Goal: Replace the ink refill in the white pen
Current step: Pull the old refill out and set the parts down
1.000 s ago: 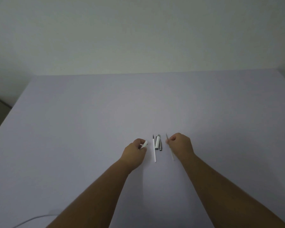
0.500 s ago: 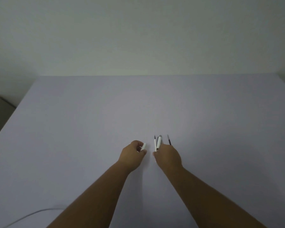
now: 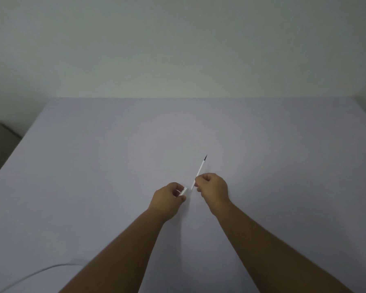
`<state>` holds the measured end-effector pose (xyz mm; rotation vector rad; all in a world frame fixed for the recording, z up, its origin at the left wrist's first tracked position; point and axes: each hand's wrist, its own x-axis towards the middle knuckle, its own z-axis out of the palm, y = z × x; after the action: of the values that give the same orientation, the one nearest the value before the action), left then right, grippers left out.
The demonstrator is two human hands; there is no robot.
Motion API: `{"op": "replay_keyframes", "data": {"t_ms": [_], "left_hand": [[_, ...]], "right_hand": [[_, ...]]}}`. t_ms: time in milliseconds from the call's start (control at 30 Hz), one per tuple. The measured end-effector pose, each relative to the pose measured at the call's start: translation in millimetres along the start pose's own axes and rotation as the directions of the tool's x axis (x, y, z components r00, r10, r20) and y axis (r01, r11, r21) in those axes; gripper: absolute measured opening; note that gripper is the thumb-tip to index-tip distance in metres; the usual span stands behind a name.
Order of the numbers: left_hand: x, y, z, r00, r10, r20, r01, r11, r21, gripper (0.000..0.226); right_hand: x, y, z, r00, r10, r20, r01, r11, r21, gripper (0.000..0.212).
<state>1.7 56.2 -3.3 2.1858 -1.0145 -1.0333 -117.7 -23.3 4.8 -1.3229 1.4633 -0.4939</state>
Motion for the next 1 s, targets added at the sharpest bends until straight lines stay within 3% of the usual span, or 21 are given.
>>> {"op": "replay_keyframes", "data": {"t_ms": [300, 500, 667, 867, 967, 1000], "left_hand": [[-1.6, 7.2, 2.2, 0.999, 0.034, -0.023, -0.036, 0.996, -0.085, 0.007], [-4.2, 11.4, -0.1, 0.998, 0.056, -0.023, -0.058, 0.989, -0.136, 0.007], [-3.4, 15.9, -1.1, 0.998, 0.063, -0.008, -0.063, 0.988, -0.142, 0.009], [0.5, 21.9, 2.0, 0.996, 0.088, -0.005, -0.087, 0.985, -0.148, 0.014], [2.1, 21.6, 2.0, 0.997, 0.082, -0.001, -0.082, 0.988, -0.131, 0.012], [2.3, 20.8, 1.3, 0.997, 0.077, 0.001, -0.076, 0.989, -0.13, 0.012]], "right_hand": [[-4.6, -2.2, -1.7, 0.999, 0.031, 0.034, -0.036, 0.984, 0.172, 0.016], [-3.1, -1.9, -4.9, 0.994, 0.04, 0.106, -0.053, 0.99, 0.13, 0.014], [3.8, -10.5, -12.5, 1.0, 0.024, -0.02, -0.017, 0.964, 0.267, 0.02], [7.2, -6.9, -14.9, 0.992, -0.013, 0.124, 0.001, 0.995, 0.095, 0.016], [13.6, -2.2, -20.6, 1.0, 0.01, 0.023, -0.011, 0.997, 0.075, 0.014], [16.6, 0.4, -24.1, 1.0, -0.011, -0.027, 0.01, 1.0, -0.027, 0.015]]}}
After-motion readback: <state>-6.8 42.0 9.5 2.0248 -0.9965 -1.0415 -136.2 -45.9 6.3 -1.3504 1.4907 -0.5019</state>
